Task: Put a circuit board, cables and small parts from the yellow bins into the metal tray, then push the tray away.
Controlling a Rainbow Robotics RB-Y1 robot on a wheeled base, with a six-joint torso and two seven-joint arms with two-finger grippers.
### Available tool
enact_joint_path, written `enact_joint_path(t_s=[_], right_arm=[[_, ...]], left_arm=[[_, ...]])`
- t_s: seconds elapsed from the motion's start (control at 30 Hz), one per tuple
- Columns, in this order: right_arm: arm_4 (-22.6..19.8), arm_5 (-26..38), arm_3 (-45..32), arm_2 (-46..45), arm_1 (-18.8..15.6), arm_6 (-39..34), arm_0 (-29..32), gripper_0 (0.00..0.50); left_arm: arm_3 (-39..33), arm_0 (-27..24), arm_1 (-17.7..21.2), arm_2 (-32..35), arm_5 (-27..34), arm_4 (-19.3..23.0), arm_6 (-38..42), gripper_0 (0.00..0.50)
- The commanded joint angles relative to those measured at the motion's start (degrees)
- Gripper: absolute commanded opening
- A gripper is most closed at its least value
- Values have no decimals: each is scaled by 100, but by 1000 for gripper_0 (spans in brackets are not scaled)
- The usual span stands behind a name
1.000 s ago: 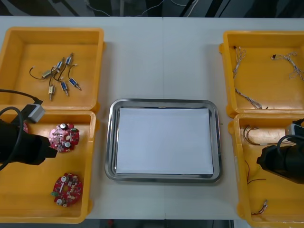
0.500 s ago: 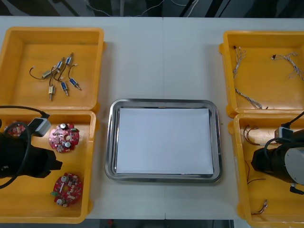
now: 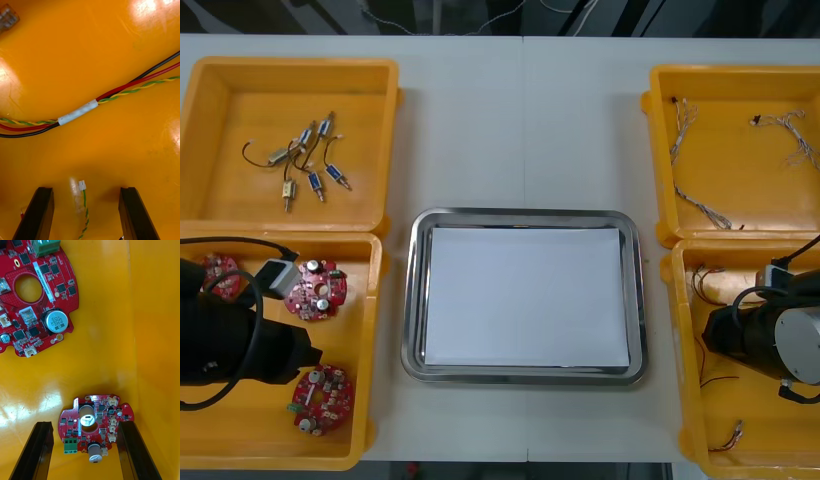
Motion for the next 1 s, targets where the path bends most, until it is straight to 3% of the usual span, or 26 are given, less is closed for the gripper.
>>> enact_joint_path(t_s=[0.03,0.23,0.3,0.43,0.47,0.5,0.53,0.57,1.0], right_arm=[[-91,-47,65,51,153,-297,-52,500],[-144,-56,65,51,144,-350,-35,500],[-161,-47,65,43,153,-315,-26,414],[-188,-47,65,43,153,-324,-9,388],[-188,-47,65,43,144,-324,9,283],[-188,-56,65,43,153,-324,18,110],[-196,-56,65,43,144,-333,18,30],[-196,-56,65,43,153,-333,18,0],[-293,59,-181,-230,127,-280,27,0]], left_arm=[[54,259,232,-173,-265,-155,-553,500],[124,321,232,-331,-547,-278,-676,500],[133,330,232,-419,-599,-340,-711,500],[177,444,232,-481,-784,-428,-773,500],[186,497,241,-489,-872,-445,-808,500],[186,541,250,-507,-925,-472,-834,500],[186,567,259,-507,-942,-489,-843,500],[186,602,268,-533,-995,-498,-878,500],[529,637,285,-894,-1645,-700,-1063,500]])
